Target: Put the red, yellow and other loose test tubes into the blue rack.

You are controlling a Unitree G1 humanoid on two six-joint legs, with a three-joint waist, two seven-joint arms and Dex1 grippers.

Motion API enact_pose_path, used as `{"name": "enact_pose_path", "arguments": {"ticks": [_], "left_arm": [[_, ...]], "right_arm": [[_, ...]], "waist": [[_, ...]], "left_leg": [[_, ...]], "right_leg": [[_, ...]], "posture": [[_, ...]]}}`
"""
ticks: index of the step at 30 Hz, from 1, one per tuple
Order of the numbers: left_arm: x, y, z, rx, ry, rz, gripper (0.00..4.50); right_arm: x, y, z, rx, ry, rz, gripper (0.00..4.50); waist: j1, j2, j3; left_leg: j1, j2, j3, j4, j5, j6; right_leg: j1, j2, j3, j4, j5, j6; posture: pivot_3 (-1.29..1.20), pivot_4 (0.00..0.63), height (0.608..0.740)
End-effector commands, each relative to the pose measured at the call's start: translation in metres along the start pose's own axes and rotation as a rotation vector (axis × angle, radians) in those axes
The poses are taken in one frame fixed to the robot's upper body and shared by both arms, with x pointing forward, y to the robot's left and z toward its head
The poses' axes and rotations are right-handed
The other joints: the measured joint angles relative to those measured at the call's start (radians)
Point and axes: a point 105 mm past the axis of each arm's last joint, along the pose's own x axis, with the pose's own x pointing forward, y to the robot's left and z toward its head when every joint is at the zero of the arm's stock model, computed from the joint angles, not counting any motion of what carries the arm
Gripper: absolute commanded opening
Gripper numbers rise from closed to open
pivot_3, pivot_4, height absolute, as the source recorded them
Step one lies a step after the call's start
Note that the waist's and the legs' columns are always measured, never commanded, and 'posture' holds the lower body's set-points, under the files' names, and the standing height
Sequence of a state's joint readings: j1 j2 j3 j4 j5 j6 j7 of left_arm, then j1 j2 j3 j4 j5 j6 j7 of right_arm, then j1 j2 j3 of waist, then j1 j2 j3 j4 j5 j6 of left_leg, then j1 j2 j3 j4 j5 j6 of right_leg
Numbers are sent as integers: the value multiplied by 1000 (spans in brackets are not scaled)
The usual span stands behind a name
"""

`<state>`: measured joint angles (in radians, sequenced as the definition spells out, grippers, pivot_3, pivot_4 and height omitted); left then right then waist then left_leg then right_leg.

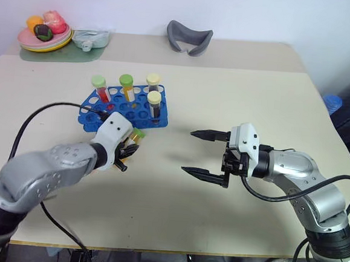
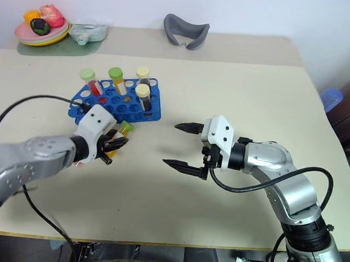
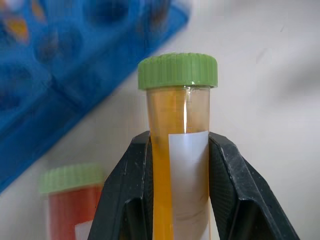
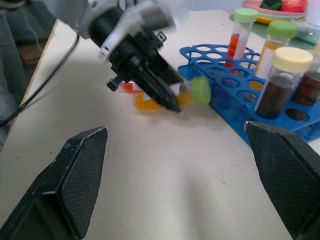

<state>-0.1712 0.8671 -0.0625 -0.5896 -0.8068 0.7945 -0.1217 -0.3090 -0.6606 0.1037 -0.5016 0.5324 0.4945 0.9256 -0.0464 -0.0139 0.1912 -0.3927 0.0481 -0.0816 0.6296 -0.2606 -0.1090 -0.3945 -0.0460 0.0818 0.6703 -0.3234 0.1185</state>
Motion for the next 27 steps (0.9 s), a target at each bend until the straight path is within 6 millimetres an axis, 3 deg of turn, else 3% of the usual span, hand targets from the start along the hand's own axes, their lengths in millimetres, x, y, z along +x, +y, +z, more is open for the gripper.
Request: {"name": "enact_pose_path", "arguments": {"ticks": [1,6,9,17,20,27], "left_arm": [[-24,25,48,-38,-396,70,879],[-32,66,71,50,-620,400,879],[-26,72,78,58,-725,507,879],[13,62,71,4,-835,453,879],[27,48,65,4,-831,370,879],[40,37,56,7,-832,312,879]], "right_arm": [[2,2,9,-23,-34,0,4500],[5,-1,7,-5,-47,-22,4500],[8,-3,9,8,-67,-44,4500],[15,-3,7,40,-92,-88,4500],[13,-5,6,44,-87,-110,4500],[9,-6,5,50,-80,-135,4500]], "waist": [[11,0,0],[31,-1,0],[33,-1,0],[30,-1,-1],[27,-1,-1],[28,-1,-1]], "left_leg": [[0,0,0,0,-2,3],[0,0,0,1,-4,7],[0,0,0,2,-4,8],[0,0,-1,2,-5,8],[0,0,-1,2,-5,8],[0,0,-1,2,-5,8]], "right_leg": [[1,0,-1,-1,0,0],[4,-1,-1,-5,0,1],[5,-1,-2,-6,0,1],[4,0,-2,-5,1,1],[4,0,-2,-5,1,1],[4,0,-2,-5,1,1]], "posture": [[0,150,740],[0,150,740],[0,150,740],[0,150,740],[0,150,740],[0,150,740]]}}
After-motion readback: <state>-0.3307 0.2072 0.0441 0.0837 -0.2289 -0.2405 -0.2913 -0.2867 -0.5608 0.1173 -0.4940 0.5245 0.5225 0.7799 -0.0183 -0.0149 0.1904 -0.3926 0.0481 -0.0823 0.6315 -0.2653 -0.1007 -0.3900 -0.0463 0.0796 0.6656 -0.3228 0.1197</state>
